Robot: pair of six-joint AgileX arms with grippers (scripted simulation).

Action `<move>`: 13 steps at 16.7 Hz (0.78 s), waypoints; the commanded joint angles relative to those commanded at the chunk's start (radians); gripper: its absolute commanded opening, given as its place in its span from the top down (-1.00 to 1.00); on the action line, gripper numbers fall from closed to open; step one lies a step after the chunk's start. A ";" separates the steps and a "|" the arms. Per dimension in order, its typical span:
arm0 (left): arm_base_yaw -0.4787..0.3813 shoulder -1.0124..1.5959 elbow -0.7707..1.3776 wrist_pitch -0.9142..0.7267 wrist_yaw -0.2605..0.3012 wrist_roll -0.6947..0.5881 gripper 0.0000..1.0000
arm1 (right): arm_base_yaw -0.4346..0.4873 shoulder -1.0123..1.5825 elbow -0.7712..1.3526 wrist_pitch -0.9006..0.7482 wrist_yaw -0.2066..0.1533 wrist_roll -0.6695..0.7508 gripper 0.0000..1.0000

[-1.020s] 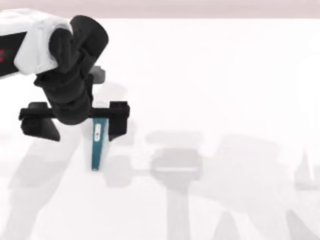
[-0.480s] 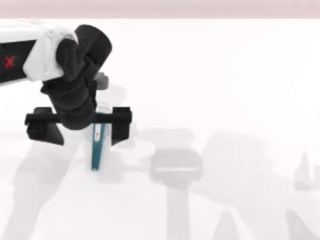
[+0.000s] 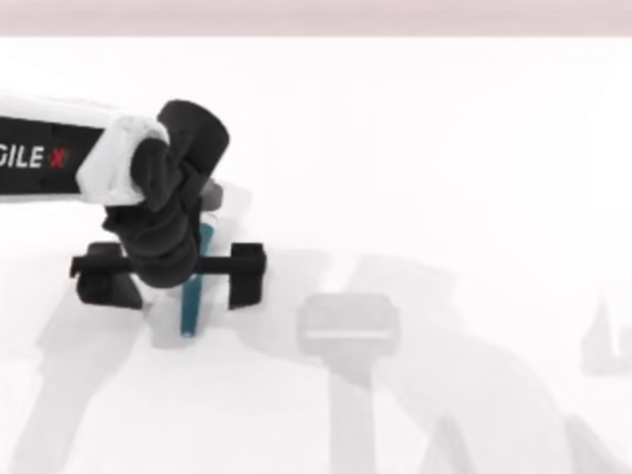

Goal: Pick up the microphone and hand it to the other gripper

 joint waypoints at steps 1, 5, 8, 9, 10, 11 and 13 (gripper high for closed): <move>0.000 0.001 0.000 0.001 0.000 0.000 -1.00 | 0.000 0.000 0.000 0.000 0.000 0.000 -1.00; 0.000 0.001 0.000 0.001 0.000 0.000 -0.85 | 0.000 0.000 0.000 0.000 0.000 0.000 -1.00; 0.000 0.001 0.000 0.001 0.000 0.000 -0.40 | 0.000 0.000 0.000 0.000 0.000 0.000 -1.00; 0.000 0.001 0.000 0.001 0.000 0.000 -0.25 | 0.000 0.000 0.000 0.000 0.000 0.000 -1.00; 0.000 0.001 0.000 0.001 0.000 0.000 -0.10 | 0.000 0.000 0.000 0.000 0.000 0.000 -1.00; 0.000 0.001 0.000 0.001 0.000 0.000 0.06 | 0.000 0.000 0.000 0.000 0.000 0.000 -1.00; 0.000 0.001 0.000 0.001 0.000 0.000 0.36 | 0.000 0.000 0.000 0.000 0.000 0.000 -1.00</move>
